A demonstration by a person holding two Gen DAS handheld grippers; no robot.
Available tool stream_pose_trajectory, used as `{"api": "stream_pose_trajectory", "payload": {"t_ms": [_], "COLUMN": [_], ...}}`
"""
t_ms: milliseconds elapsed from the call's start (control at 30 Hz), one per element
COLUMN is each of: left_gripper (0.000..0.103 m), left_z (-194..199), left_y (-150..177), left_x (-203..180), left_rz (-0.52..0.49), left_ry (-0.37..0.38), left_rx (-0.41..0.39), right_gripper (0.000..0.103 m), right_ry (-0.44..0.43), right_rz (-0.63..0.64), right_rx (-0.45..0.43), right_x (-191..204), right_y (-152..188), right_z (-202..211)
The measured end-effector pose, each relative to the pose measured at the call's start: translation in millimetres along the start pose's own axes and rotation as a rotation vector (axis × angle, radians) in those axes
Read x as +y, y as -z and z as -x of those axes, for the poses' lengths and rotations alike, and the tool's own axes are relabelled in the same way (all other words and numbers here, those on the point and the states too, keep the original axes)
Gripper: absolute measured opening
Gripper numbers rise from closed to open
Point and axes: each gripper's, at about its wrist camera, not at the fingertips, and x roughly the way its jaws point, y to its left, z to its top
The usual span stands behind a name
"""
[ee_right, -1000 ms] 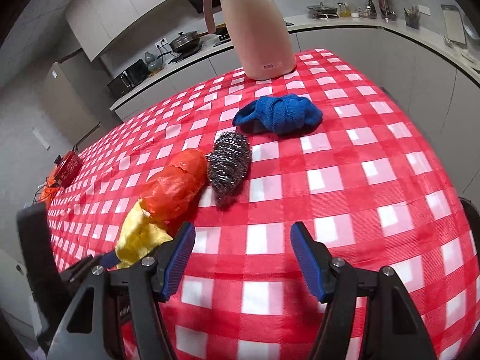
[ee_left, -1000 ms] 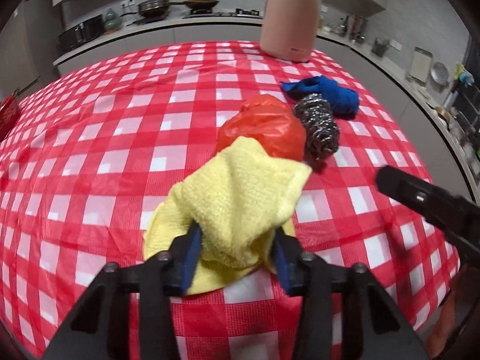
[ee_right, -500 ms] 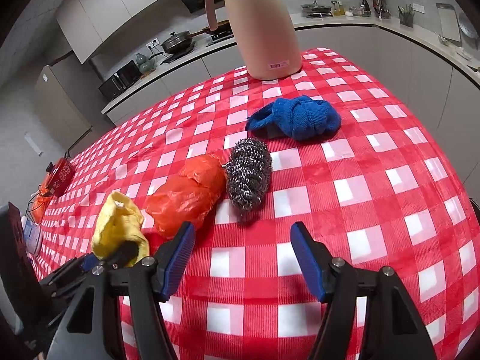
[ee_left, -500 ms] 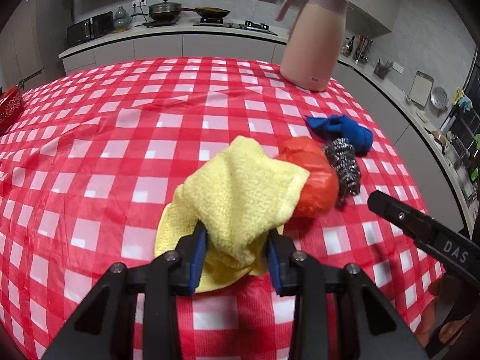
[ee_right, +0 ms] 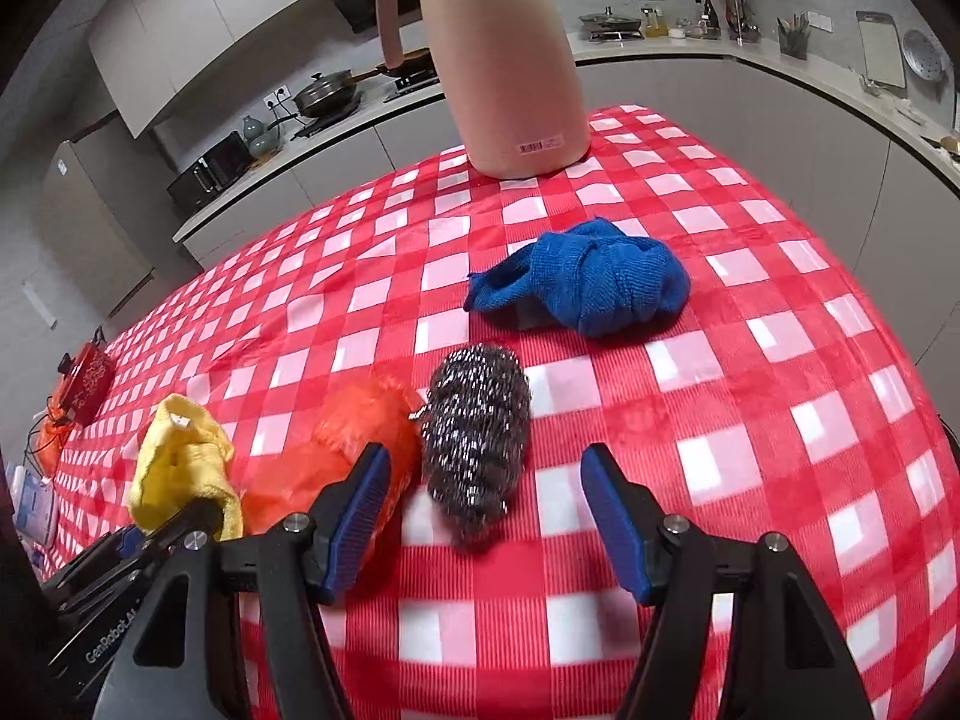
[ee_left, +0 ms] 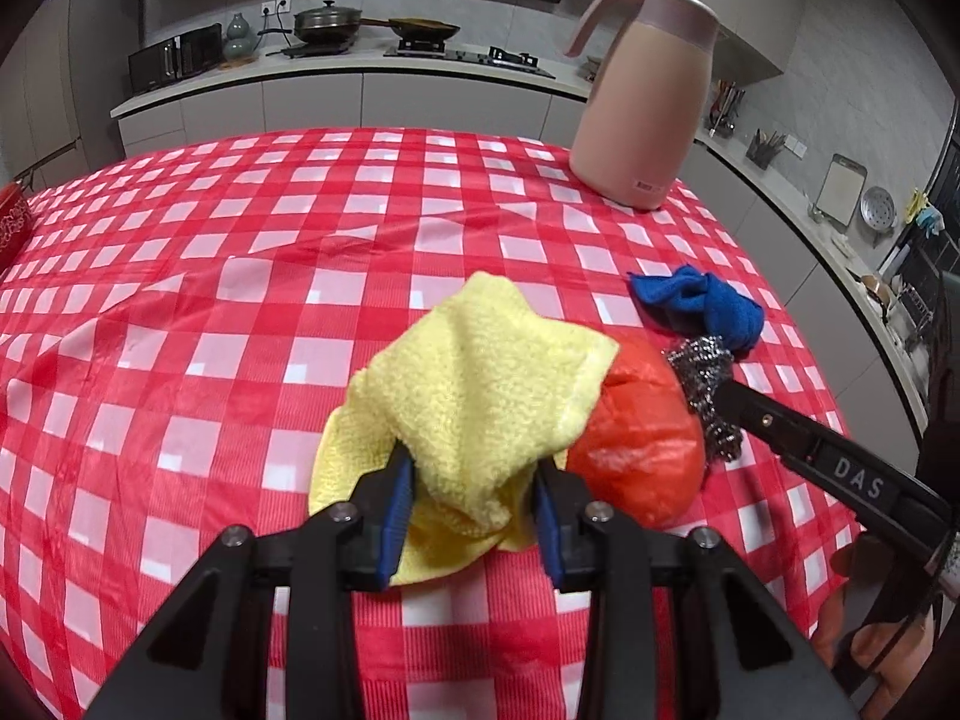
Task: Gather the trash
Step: 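Grasp the yellow cloth with the left tool while the right tool grasps the steel wool, then carry the yellow cloth and steel wool toward the black bin with both tools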
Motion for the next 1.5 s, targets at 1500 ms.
{"api": "stream_pose_trajectory", "payload": {"t_ms": [1500], "left_gripper": [0.037], "left_z": [36.6], "left_y": [6.3], "left_x": [-49.7], "left_rz": [-0.007], "left_ry": [-0.016], "left_rx": [-0.062], "right_gripper": [0.040], "right_ry": [-0.044], "right_rz": [0.028], "right_rx": [-0.004], "right_x": [-39.6], "right_y": [21.2], "right_z": [49.2]}}
